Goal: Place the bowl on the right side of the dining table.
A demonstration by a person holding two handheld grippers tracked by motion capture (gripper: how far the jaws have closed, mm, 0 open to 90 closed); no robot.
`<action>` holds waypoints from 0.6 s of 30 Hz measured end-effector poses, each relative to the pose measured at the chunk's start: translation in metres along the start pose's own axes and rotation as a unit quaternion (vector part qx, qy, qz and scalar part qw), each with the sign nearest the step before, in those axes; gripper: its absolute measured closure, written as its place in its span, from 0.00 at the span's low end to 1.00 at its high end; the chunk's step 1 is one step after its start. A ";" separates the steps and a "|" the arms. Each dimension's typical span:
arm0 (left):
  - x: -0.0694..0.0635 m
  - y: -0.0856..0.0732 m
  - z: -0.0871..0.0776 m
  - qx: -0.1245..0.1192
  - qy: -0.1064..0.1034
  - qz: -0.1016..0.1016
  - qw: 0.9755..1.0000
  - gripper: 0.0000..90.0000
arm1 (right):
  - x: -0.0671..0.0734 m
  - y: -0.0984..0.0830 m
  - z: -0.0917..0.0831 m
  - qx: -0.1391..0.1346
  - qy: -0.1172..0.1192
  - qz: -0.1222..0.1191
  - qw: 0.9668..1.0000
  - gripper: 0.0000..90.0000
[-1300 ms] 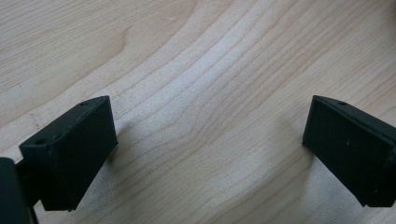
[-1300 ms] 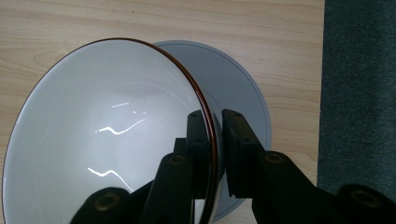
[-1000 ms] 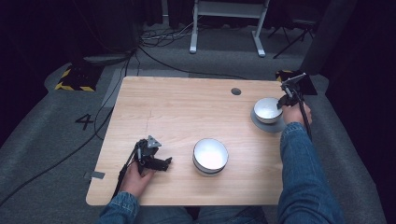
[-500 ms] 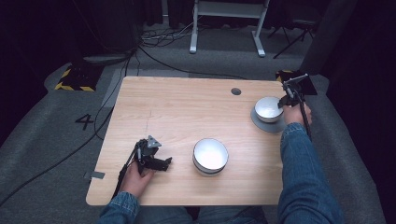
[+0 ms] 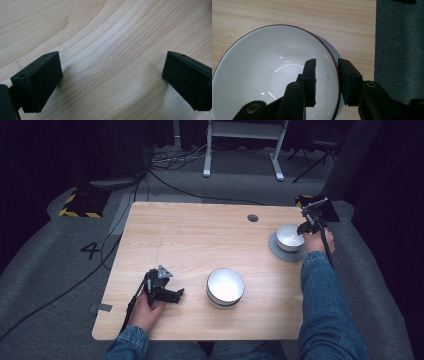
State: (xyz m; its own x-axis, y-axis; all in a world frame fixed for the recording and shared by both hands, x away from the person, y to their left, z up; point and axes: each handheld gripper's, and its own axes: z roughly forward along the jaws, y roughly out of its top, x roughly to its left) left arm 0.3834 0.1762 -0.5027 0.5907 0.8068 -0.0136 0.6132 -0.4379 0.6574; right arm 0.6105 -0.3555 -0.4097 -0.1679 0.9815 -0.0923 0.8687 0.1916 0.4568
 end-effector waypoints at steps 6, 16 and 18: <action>0.000 0.000 0.000 0.000 -0.001 -0.001 1.000 0.03 | -0.003 -0.003 -0.002 -0.007 -0.016 -0.007 1.000 0.69; 0.000 0.000 0.000 0.000 -0.002 -0.002 1.000 0.03 | -0.002 -0.001 -0.018 -0.030 -0.011 -0.019 0.999 0.64; 0.000 0.000 0.000 0.000 -0.002 -0.003 1.000 0.03 | -0.001 0.000 -0.023 -0.033 -0.008 -0.022 0.999 0.64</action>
State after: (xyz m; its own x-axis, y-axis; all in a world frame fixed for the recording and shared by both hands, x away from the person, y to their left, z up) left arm 0.3833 0.1760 -0.5028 0.5900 0.8072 -0.0205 0.6165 -0.4339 0.6571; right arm 0.6000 -0.3566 -0.3893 -0.1978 0.9719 -0.1274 0.8275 0.2353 0.5098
